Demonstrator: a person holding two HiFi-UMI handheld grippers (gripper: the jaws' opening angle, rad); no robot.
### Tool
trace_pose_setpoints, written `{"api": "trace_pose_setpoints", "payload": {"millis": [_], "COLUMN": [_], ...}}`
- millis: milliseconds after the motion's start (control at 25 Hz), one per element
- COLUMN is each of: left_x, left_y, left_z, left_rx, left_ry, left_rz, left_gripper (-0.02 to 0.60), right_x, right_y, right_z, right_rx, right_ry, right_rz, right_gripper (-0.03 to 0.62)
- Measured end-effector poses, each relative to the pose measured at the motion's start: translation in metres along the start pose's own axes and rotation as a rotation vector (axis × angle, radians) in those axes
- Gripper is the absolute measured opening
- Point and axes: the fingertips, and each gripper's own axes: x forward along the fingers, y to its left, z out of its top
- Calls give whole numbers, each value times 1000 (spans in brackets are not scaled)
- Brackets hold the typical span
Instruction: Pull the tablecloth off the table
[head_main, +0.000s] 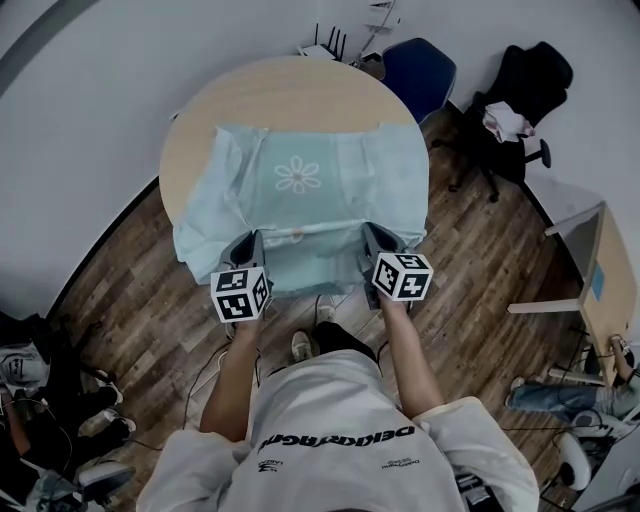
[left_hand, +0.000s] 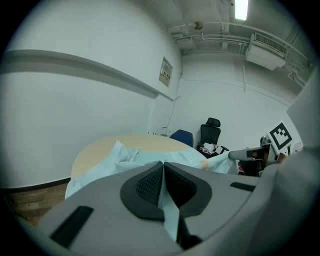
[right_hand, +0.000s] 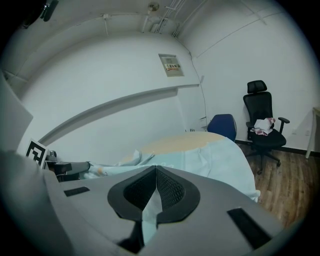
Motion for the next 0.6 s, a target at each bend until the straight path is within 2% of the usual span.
{"api": "trace_pose_setpoints", "payload": {"millis": [600], "left_x": [-102], "left_y": [-51], "left_z": [22], "left_rx": [117], "left_ry": [-128], "left_rz": [1], "left_gripper": [15], "right_x": [-105], "right_y": [35], "right_z": [7], "right_rx": [-33], "right_ry": [-143], "right_rz": [13], "right_gripper": [32]}}
